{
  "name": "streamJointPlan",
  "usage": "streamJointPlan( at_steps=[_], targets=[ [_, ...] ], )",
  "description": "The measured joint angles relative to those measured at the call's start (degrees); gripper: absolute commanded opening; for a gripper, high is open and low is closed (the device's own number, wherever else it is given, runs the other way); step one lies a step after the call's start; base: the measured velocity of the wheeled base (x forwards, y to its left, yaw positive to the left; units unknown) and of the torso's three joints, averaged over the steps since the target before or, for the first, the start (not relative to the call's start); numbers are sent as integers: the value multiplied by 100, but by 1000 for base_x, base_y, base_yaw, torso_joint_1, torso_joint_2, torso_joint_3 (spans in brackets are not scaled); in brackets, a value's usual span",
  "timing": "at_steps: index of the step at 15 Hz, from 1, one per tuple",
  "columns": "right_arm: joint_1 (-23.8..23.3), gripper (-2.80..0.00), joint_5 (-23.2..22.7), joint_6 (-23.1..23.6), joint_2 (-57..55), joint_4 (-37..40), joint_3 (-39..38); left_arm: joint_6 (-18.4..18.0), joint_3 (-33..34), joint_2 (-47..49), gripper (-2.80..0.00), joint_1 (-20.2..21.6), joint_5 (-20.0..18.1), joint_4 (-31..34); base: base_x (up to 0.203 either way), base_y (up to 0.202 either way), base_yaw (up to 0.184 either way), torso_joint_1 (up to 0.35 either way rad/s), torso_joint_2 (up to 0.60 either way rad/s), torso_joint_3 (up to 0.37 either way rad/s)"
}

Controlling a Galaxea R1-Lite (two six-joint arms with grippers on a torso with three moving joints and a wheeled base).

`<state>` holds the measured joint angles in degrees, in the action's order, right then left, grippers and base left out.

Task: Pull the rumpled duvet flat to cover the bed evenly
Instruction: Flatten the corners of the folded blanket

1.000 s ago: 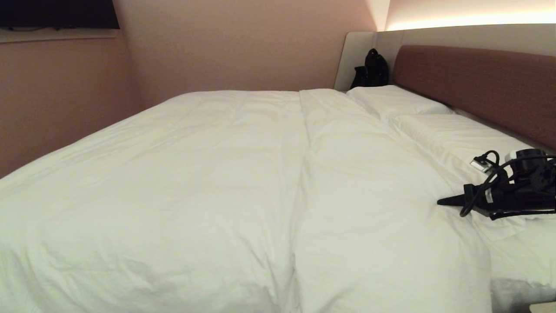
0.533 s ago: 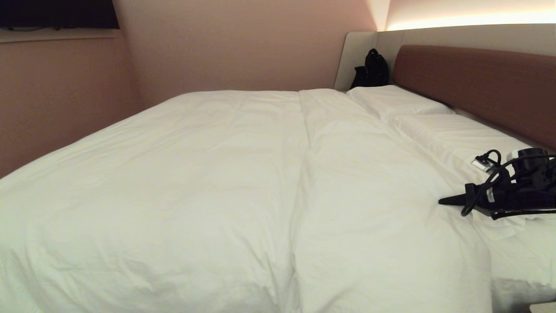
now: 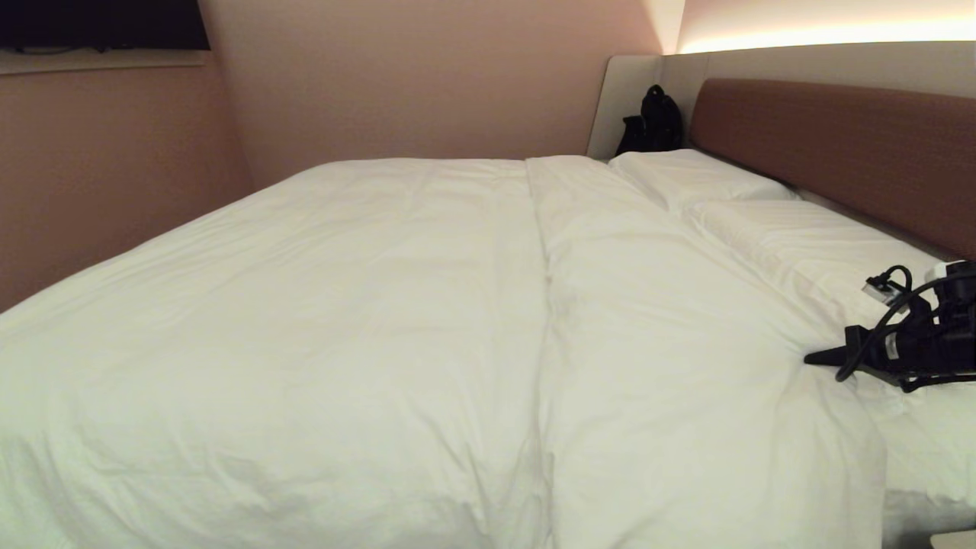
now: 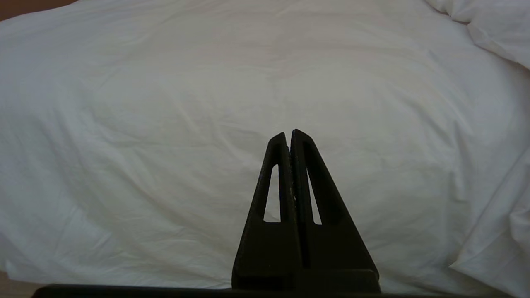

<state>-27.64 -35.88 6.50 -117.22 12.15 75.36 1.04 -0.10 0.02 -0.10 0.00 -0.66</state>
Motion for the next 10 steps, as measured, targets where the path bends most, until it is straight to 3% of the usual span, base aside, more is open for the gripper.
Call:
streamJointPlan(
  at_steps=[10],
  targets=[
    [-204,-280,712,-27,-55,-24,77,-1,0,0,-280,2,0,-2,0,0,0,0,0,0]
  ],
)
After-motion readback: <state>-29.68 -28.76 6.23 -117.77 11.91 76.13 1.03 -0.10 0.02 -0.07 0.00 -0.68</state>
